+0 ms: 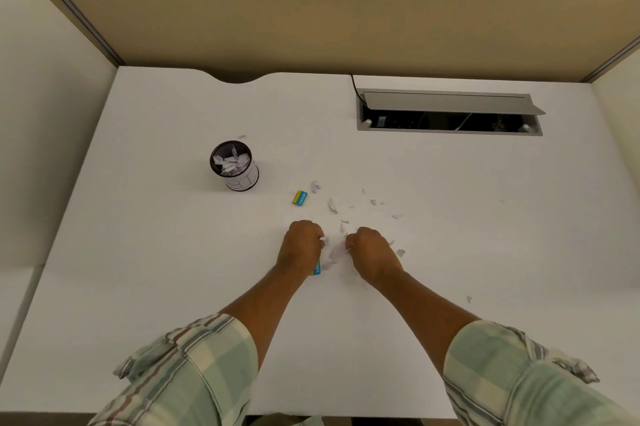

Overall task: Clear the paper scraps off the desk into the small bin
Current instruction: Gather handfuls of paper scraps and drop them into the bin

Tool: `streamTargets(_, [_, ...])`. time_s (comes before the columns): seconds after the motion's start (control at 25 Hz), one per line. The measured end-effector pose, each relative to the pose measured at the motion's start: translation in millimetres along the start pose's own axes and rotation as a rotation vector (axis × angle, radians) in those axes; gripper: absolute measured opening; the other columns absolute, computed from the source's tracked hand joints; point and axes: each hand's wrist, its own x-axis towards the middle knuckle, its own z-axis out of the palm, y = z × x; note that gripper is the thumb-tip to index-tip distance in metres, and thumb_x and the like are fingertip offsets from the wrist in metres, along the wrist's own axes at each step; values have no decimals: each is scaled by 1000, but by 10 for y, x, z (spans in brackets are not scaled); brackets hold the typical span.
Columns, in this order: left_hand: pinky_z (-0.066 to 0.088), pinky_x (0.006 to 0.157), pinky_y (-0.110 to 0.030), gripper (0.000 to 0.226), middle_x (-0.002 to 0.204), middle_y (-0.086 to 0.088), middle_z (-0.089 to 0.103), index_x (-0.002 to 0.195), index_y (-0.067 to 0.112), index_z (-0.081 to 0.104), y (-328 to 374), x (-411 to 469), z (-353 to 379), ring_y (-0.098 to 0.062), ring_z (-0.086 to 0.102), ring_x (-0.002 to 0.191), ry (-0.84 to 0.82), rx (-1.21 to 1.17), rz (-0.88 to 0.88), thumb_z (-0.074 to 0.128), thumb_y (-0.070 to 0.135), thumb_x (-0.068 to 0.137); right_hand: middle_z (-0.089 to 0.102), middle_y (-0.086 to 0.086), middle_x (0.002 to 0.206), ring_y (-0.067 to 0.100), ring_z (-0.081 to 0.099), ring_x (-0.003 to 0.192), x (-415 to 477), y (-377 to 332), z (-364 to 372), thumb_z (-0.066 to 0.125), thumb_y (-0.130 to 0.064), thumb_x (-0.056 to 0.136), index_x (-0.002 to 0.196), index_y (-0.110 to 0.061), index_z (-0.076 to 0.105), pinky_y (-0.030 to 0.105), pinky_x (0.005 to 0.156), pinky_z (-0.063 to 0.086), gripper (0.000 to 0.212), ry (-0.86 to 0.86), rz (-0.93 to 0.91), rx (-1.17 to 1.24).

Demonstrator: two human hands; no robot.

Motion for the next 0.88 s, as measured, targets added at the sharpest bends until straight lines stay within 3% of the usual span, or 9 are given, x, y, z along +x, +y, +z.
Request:
streamTargets(0.12, [54,95,-27,26,117,-8,74,116,7,76,-96,-91,-70,-21,69,106,117,-120,-61,70,20,94,74,2,90,18,68,83,14,36,-110,60,-6,89,88,-13,78,17,68,47,20,60,181,257])
streamTargets(0.24, [54,83,-21,23,104,-7,78,106,7,80,-198,-137,-215,-17,72,93,186,-314,-81,78,19,87,74,-3,78,13,67,69,2,-26,-203,71,-8,85,78,-15,78,5,55,44,12,83,255,493])
streamTargets(0.28, [54,79,-21,21,100,-7,79,102,8,81,-245,-149,-270,-16,72,87,205,-357,-88,79,19,85,74,-3,76,14,67,66,5,-87,-242,75,-8,83,76,-15,78,7,54,48,10,96,270,598])
streamTargets(0.4, [60,76,-30,14,88,-6,79,92,10,82,-422,-185,-487,-17,72,74,264,-511,-112,82,18,81,76,-1,72,18,72,63,67,-346,-402,80,-8,79,75,-16,79,28,65,63,9,141,287,845])
streamTargets(0.52, [61,71,-32,9,81,-1,79,87,14,82,-645,-207,-771,-17,72,66,334,-585,-132,81,20,80,76,1,72,16,73,65,201,-698,-587,81,-5,77,74,-17,79,29,66,62,13,147,255,998])
streamTargets(0.72, [58,63,-31,3,66,-3,74,78,16,80,-1009,-157,-1311,-22,72,58,478,-701,-198,82,17,77,77,3,76,20,75,69,560,-1387,-889,79,-3,81,78,-12,79,25,63,60,9,178,114,1063])
streamTargets(0.88, [57,64,-28,8,68,-4,74,83,12,81,-1168,9,-1630,-22,72,63,553,-661,-200,82,17,77,76,6,78,27,75,72,966,-1890,-1065,78,-6,82,81,-10,78,33,70,63,4,233,42,936])
